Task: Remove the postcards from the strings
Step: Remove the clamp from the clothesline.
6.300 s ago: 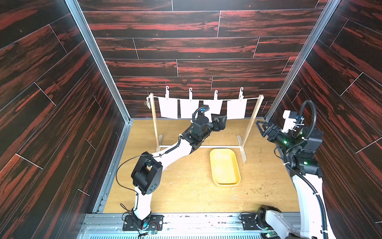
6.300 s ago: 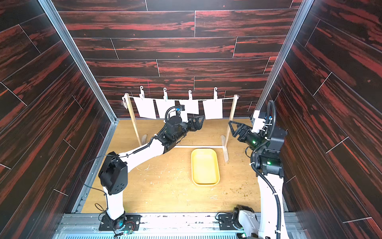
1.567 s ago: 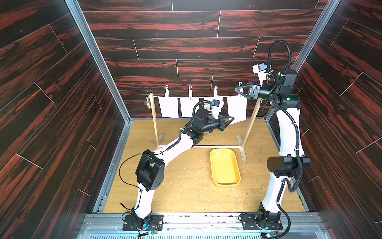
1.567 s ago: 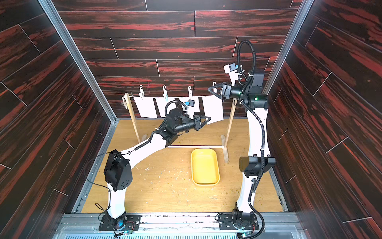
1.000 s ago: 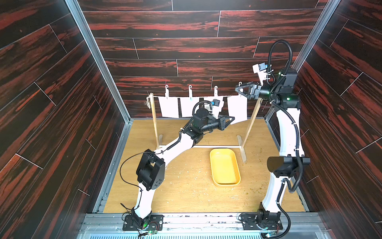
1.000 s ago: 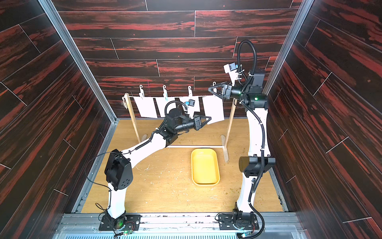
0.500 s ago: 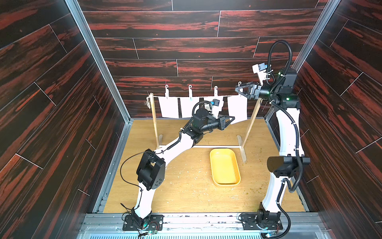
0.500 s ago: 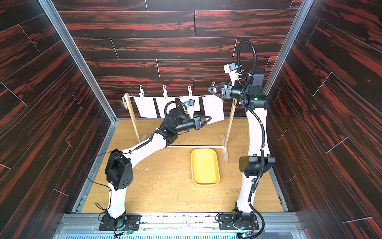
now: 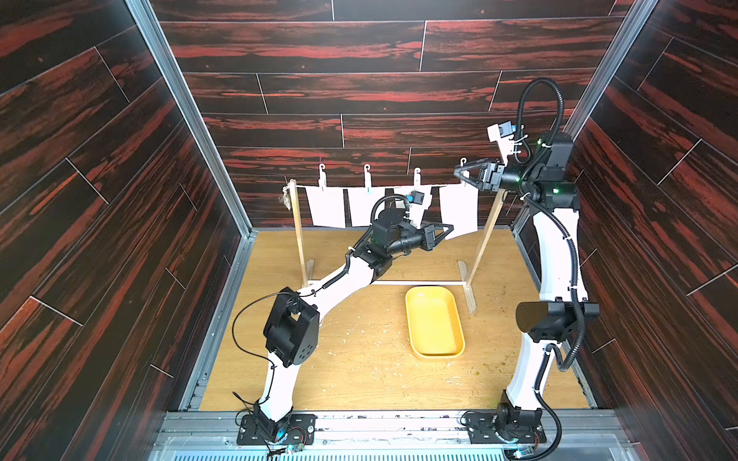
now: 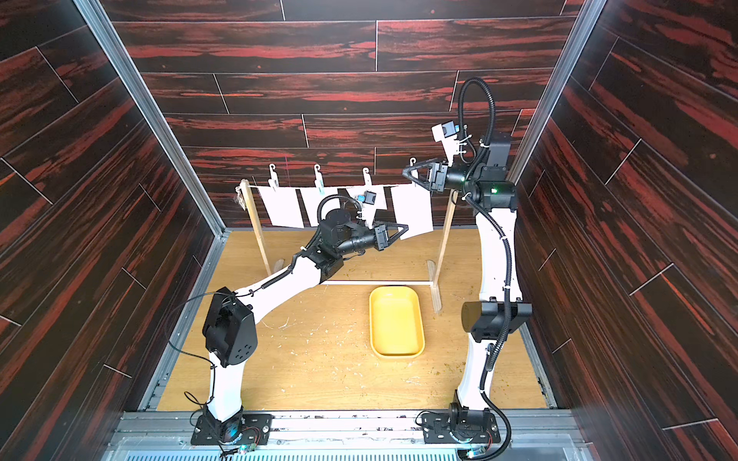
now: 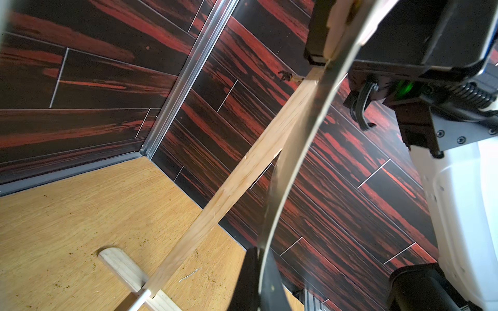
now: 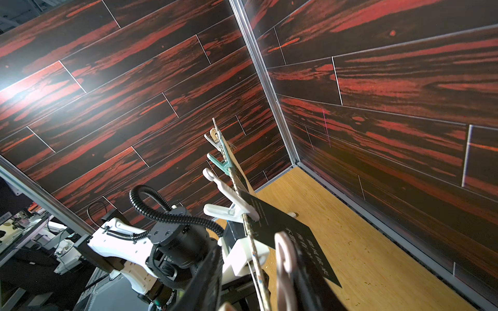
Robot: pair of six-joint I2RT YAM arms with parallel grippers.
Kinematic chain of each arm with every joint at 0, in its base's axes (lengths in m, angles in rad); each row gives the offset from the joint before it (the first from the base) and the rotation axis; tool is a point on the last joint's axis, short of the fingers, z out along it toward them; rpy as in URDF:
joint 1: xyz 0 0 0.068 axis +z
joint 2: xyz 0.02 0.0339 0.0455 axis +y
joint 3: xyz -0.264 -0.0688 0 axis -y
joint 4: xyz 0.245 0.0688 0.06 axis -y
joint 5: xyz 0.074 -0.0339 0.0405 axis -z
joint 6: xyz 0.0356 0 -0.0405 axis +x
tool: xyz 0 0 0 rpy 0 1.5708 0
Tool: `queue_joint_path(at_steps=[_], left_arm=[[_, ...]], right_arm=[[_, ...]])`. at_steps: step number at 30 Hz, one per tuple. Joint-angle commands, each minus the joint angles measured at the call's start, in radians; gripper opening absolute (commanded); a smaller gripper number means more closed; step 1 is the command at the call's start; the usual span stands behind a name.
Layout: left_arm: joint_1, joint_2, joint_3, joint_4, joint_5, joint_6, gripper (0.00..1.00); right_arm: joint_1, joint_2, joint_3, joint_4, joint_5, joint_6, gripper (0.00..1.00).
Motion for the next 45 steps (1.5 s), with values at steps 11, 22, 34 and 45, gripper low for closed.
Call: queue_joint_path(at_steps=[11, 22, 34, 45], left_arm=[[0.008, -0.011, 0.017, 0.058, 0.002, -0.019, 0.00], [0.008, -0.009, 0.002, 0.060, -0.004, -0.022, 0.00], [0.003, -0.015, -0.035, 0.068, 0.001, -0.025, 0.00], [-0.008, -0.045, -0.142, 0.092, -0.005, -0.014, 0.00]], right_arm=[[0.004, 0.000, -0.007, 0.027, 0.002, 0.018, 0.27], [0.004, -0.014, -0.006, 0.063, 0.016, 0.046, 0.21], [0.003, -0.034, -0.005, 0.133, 0.062, 0.089, 0.18], [0.004, -0.047, -0.005, 0.188, 0.132, 0.124, 0.17]])
